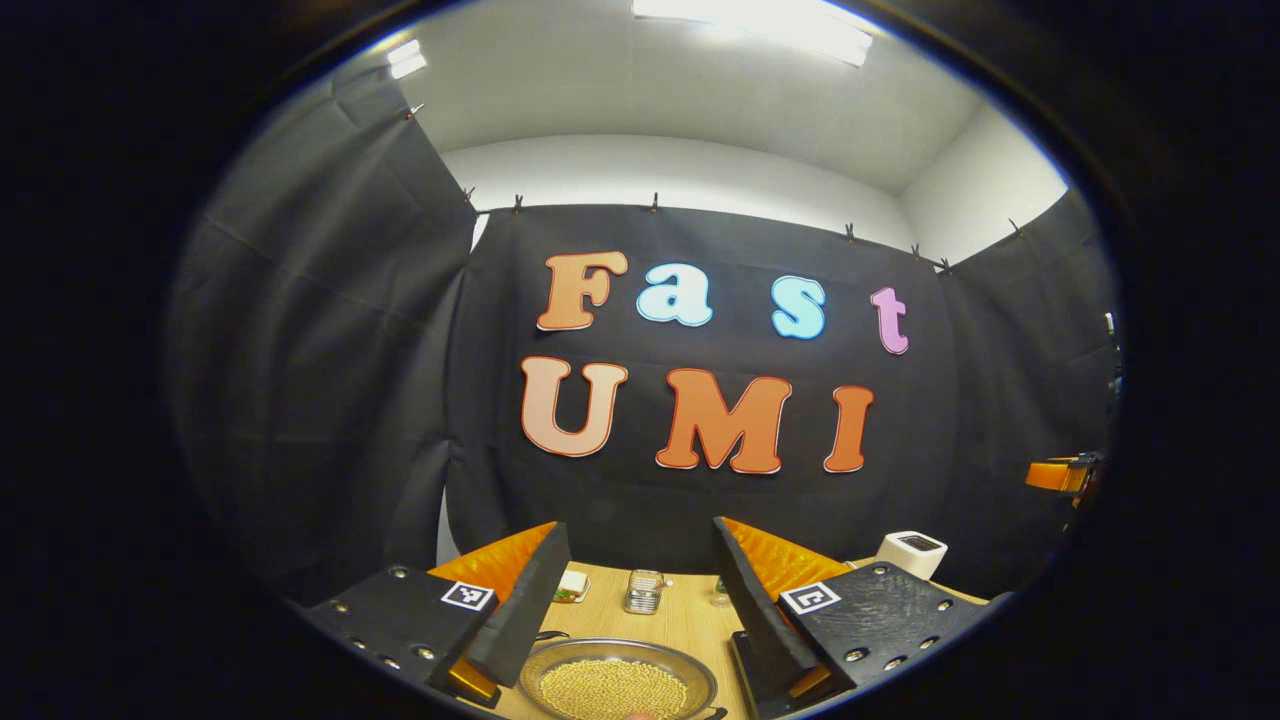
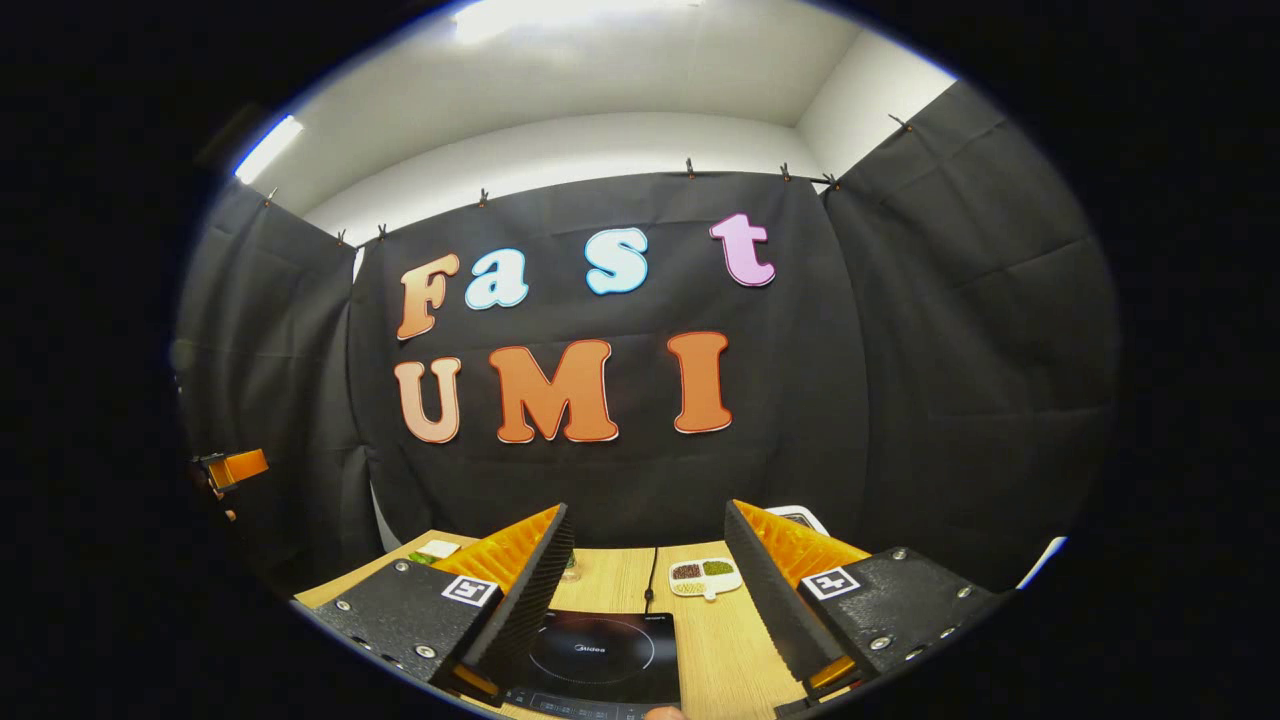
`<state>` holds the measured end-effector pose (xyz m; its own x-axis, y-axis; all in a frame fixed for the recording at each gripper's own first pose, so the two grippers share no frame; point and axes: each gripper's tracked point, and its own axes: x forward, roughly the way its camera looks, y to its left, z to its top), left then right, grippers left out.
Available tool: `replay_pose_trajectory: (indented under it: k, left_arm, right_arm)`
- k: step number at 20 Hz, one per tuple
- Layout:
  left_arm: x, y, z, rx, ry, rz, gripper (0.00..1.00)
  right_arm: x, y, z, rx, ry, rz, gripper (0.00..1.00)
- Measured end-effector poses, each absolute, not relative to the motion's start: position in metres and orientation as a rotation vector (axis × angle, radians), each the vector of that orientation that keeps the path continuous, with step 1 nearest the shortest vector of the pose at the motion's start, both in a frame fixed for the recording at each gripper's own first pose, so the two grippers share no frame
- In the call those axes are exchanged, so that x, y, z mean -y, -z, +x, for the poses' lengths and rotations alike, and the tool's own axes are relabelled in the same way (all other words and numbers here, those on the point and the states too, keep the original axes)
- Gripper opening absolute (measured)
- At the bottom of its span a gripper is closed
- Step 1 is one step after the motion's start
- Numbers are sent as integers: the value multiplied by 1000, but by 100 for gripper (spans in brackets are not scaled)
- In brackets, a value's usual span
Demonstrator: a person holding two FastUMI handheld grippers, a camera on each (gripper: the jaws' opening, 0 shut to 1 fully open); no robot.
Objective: First push the handle of the pot to place it horizontally, then grasp the pot with both hands and set it on the induction cooktop.
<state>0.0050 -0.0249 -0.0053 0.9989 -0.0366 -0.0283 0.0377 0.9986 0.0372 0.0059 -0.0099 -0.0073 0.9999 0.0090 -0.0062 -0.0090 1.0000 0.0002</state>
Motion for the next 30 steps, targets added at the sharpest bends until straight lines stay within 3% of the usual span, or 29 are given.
replay_pose_trajectory:
  k: [15, 16, 18, 20, 22, 23, 25, 26, 30]
  left_arm:
    - [46, 23, 3, -83, 108, 17, 90]
    - [45, 26, 3, -90, 107, 23, 72]
    - [42, 36, 2, -111, 100, 41, 55]
    - [48, 46, 2, -135, 112, 39, 51]
    - [54, 62, 3, -176, 136, 16, 25]
    - [57, 71, 2, -198, 148, 12, 19]
    - [55, 86, 4, -225, 152, 26, 18]
    - [55, 93, 3, -239, 152, 37, 3]
    - [61, 123, -6, -292, 163, 61, 3]
  right_arm:
    - [22, 20, 13, -18, 3, 16, 95]
    - [23, 22, 13, -21, 3, 18, 95]
    - [24, 24, 14, -25, 5, 22, 95]
    - [26, 25, 15, -26, 8, 25, 95]
    - [25, 26, 17, -27, 7, 27, 95]
    - [24, 26, 17, -28, 7, 28, 95]
    - [24, 27, 17, -29, 8, 26, 95]
    - [25, 27, 19, -28, 10, 23, 95]
    - [23, 29, 20, -23, 13, 24, 95]
